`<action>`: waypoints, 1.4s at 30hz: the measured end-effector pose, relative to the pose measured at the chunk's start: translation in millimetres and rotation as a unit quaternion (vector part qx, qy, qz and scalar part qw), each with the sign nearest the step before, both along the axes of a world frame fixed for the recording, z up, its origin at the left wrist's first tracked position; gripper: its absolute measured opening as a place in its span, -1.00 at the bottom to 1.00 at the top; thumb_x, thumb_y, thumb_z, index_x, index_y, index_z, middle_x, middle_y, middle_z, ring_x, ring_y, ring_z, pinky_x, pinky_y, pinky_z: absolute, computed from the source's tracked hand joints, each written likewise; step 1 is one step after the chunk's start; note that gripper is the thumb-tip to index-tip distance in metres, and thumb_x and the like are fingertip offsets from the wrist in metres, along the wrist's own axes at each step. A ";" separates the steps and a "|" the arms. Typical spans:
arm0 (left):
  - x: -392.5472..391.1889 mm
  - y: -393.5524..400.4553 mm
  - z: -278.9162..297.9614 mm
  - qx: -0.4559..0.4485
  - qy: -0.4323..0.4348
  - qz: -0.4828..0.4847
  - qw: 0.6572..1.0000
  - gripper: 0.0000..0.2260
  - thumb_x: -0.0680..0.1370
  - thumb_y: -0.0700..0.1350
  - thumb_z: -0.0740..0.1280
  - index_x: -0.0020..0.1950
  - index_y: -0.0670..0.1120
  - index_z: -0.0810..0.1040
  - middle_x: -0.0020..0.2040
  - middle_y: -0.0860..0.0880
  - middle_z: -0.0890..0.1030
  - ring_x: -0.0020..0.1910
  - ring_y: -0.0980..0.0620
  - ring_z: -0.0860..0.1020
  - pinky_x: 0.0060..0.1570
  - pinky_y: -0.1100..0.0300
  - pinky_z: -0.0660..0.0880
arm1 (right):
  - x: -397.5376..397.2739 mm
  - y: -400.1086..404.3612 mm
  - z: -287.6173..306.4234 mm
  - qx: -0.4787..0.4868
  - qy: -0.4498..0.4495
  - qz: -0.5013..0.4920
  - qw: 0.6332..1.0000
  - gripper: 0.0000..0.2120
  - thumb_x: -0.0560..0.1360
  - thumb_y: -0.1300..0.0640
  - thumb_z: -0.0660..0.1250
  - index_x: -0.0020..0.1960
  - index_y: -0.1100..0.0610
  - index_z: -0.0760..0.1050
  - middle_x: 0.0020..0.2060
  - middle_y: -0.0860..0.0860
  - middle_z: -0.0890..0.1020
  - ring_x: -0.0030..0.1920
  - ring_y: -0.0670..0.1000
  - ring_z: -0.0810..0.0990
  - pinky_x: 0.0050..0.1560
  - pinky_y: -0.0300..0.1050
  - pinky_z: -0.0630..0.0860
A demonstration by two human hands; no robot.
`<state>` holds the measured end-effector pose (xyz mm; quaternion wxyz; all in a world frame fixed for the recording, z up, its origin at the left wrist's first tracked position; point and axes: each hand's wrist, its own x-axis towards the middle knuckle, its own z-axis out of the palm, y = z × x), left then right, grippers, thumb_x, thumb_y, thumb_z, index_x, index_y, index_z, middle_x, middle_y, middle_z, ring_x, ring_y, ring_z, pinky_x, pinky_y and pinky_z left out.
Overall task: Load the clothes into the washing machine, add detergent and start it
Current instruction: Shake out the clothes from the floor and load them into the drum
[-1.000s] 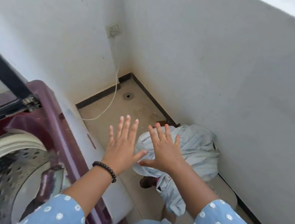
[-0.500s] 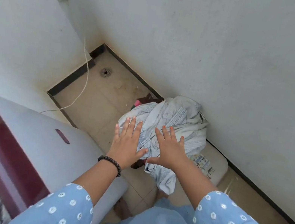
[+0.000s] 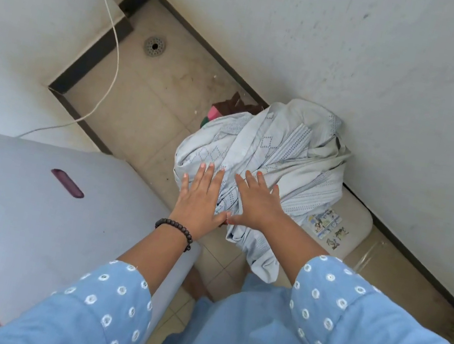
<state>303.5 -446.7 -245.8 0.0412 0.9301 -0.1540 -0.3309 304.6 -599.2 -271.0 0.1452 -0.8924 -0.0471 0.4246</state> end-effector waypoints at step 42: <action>29.4 -1.6 109.6 -0.356 -0.007 0.368 0.859 -0.76 0.50 -0.24 0.34 -0.04 0.13 0.56 -0.15 -0.37 0.59 -0.30 -0.06 0.47 -0.24 -0.04 0.50 | 21.8 6.2 136.7 0.500 0.024 -0.406 0.765 -0.66 0.57 0.43 0.15 0.19 0.19 0.58 0.05 0.09 0.67 -0.01 -0.10 0.63 0.01 -0.30 0.52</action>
